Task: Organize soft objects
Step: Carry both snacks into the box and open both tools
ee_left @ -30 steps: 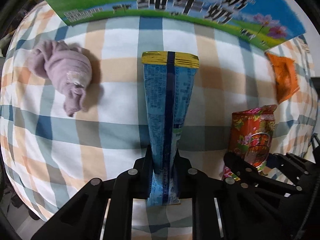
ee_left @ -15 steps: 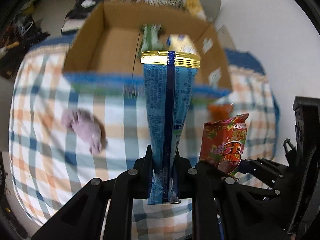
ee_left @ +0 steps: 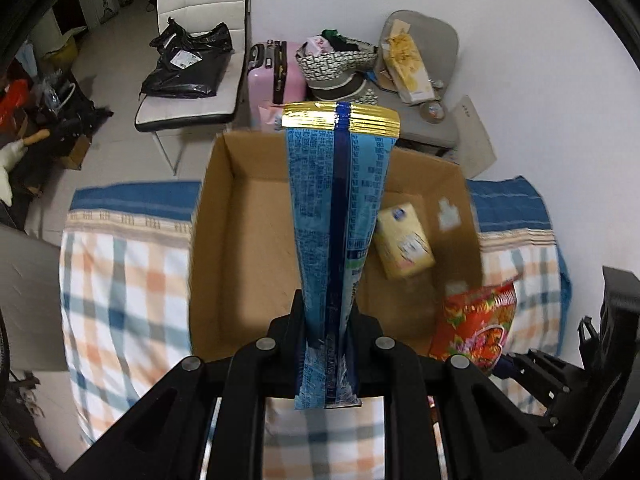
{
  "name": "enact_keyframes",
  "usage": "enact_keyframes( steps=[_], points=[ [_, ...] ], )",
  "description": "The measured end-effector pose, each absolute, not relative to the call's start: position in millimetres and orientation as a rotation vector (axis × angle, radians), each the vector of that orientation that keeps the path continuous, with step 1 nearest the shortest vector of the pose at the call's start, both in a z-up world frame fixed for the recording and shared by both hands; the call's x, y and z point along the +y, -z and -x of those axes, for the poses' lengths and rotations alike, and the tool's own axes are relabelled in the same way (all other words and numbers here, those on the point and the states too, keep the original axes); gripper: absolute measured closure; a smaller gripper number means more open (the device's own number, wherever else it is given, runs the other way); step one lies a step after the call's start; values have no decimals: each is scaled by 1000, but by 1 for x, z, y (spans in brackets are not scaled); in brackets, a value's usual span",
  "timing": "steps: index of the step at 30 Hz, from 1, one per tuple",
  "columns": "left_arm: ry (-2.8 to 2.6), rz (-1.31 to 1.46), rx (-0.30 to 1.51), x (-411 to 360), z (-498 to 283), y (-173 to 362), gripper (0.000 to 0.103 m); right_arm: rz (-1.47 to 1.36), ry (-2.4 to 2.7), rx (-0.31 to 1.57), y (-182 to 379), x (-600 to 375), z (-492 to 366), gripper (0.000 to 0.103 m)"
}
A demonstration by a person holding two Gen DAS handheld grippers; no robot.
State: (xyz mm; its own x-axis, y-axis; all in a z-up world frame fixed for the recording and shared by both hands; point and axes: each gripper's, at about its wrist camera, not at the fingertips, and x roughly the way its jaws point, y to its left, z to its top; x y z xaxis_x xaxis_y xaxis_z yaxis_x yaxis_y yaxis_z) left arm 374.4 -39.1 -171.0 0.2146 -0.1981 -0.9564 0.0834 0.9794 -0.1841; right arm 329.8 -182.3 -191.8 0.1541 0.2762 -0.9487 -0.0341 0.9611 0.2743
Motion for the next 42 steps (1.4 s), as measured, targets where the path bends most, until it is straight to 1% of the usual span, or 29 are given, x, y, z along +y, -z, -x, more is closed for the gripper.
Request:
enact_keyframes(
  steps=[2, 8, 15, 21, 24, 29, 30, 32, 33, 34, 36, 39, 41, 42],
  points=[
    [183, 78, 1361, -37, -396, 183, 89, -210, -211, 1421, 206, -178, -349, 54],
    [183, 56, 1489, -31, -449, 243, 89, -227, -183, 1516, 270, -168, -388, 54],
    [186, 30, 1582, -36, -480, 295, 89, -240, -155, 1595, 327, -163, -406, 54],
    [191, 21, 1622, -39, -491, 318, 89, -221, -137, 1633, 354, -163, -411, 54],
    [192, 20, 1644, -39, -494, 326, 87, -222, -140, 1663, 366, -162, -413, 54],
    [159, 36, 1661, -33, -496, 329, 80, -218, -132, 1696, 378, -160, -417, 53],
    [153, 35, 1653, -32, -497, 327, 78, -215, -132, 1700, 380, -159, -418, 50],
    [142, 36, 1640, -29, -496, 322, 72, -215, -126, 1704, 379, -160, -417, 41],
    [141, 44, 1637, -28, -495, 321, 72, -215, -124, 1703, 377, -161, -417, 33],
    [141, 52, 1633, -27, -494, 318, 71, -219, -125, 1698, 375, -162, -417, 29],
    [135, 48, 1618, -25, -490, 312, 70, -219, -117, 1688, 370, -165, -417, 29],
    [133, 25, 1583, -25, -480, 300, 63, -206, -106, 1668, 361, -169, -420, 28],
    [130, 14, 1557, -24, -474, 293, 52, -201, -98, 1653, 355, -172, -419, 19],
    [124, 2, 1542, -24, -469, 289, 48, -197, -88, 1643, 352, -174, -418, 12]
  ],
)
